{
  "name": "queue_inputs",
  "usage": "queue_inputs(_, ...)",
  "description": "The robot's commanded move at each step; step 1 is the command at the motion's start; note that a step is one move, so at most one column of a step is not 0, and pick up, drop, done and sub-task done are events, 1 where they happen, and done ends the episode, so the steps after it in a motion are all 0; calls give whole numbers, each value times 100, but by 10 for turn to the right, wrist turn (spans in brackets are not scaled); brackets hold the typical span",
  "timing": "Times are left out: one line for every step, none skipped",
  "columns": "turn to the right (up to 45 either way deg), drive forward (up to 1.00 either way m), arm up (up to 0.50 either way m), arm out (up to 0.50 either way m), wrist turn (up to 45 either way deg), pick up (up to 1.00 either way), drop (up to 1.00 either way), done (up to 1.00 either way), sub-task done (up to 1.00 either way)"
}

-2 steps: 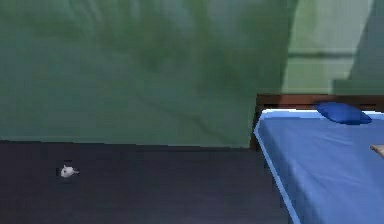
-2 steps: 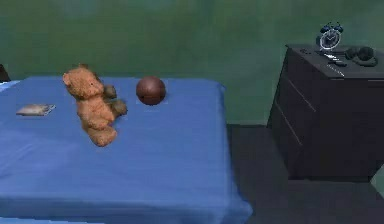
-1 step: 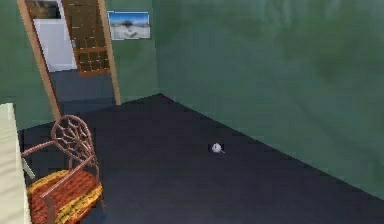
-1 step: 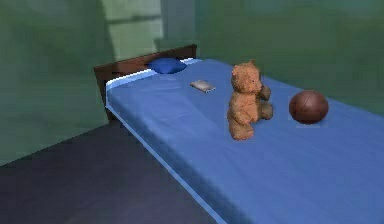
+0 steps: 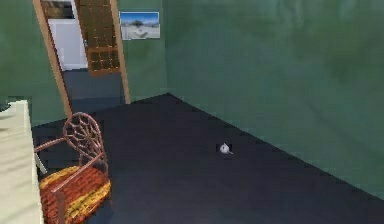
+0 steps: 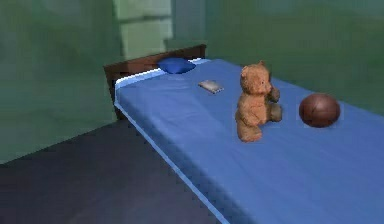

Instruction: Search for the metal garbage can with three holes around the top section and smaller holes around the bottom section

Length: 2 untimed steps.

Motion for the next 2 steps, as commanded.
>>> queue_inputs(0,100,0,0,0,0,0,0,0)
queue_inputs(-60,0,0,0,0,0,0,0,0)
